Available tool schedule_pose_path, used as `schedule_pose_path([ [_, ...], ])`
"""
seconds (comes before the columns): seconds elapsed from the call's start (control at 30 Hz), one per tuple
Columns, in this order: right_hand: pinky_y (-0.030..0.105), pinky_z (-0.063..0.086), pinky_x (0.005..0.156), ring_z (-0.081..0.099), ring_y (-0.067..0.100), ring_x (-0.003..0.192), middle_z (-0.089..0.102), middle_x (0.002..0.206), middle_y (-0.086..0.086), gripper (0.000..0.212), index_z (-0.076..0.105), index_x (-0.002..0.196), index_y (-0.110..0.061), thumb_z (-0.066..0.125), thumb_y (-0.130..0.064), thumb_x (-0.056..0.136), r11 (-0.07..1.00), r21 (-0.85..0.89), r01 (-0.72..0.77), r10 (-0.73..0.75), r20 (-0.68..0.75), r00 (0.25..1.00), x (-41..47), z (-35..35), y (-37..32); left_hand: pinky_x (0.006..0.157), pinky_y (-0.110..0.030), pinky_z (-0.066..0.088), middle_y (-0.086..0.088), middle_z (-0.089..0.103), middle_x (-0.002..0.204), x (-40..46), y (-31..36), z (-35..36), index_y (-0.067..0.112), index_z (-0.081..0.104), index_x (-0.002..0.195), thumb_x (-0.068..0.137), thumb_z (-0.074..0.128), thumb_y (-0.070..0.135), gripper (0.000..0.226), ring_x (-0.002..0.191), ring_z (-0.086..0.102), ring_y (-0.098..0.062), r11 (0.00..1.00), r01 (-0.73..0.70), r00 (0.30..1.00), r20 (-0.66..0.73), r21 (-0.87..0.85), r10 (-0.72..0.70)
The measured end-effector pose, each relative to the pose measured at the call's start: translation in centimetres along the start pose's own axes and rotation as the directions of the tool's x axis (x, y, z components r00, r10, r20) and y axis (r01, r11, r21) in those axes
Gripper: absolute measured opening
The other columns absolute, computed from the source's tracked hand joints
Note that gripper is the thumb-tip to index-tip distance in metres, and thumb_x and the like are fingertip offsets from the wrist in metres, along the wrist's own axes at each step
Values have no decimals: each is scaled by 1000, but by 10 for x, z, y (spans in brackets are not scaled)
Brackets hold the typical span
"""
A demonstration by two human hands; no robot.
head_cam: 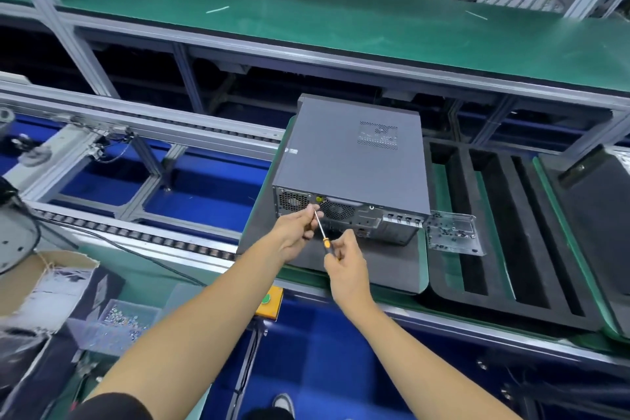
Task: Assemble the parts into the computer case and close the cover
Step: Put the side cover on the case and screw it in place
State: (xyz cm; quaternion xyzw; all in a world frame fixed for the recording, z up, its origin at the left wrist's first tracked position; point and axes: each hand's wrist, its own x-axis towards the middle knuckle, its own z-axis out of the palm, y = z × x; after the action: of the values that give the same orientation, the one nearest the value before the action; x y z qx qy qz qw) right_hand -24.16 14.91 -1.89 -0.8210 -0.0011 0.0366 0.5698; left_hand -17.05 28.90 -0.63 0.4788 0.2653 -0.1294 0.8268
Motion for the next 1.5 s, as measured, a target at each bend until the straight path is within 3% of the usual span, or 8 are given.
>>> schedule_pose_path([
  [0.2, 36, 41, 58, 48, 10, 63, 55, 72, -9, 28, 40, 87, -33, 58, -12, 90, 981, -190, -37, 25, -64, 998, 1, 14, -5, 46, -16, 32, -4, 70, 92, 12, 1, -4, 7, 68, 104, 104, 54, 18, 18, 63, 47, -6, 1000, 29, 999, -15, 10, -29],
  [0.37, 31, 38, 54, 51, 6, 63, 54, 72, -11, 28, 39, 91, -35, 59, -16, 87, 959, -270, -88, 48, -152, 987, 5, 37, -10, 48, -16, 29, -6, 69, 94, 24, 13, -12, 6, 68, 105, 105, 53, 18, 19, 61, 45, -6, 998, 31, 999, 29, 50, -32],
  [0.53, 29, 30, 50, 51, 3, 63, 53, 72, -13, 33, 35, 91, -39, 59, -16, 87, 946, -292, -139, 68, -240, 968, 7, 53, -11, 50, -17, 30, -5, 70, 95, 35, 19, -17, 0, 66, 118, 104, 55, 19, 26, 61, 45, -5, 990, 55, 995, 81, 132, -66],
  [0.73, 29, 29, 51, 52, 3, 65, 54, 73, -14, 34, 35, 90, -40, 59, -16, 87, 936, -305, -176, 86, -286, 954, 7, 56, -10, 48, -16, 31, -6, 74, 99, 45, 21, -17, 6, 71, 105, 103, 57, 20, 20, 56, 46, -3, 984, 83, 988, 115, 159, -102],
  [1.5, 29, 32, 51, 52, 5, 64, 55, 75, -14, 31, 35, 93, -36, 58, -15, 89, 920, -355, -166, 78, -250, 965, 16, 57, -11, 45, -15, 31, -7, 71, 96, 52, 23, -16, 3, 69, 106, 104, 54, 18, 21, 59, 44, -5, 981, 62, 992, 94, 181, -80],
])
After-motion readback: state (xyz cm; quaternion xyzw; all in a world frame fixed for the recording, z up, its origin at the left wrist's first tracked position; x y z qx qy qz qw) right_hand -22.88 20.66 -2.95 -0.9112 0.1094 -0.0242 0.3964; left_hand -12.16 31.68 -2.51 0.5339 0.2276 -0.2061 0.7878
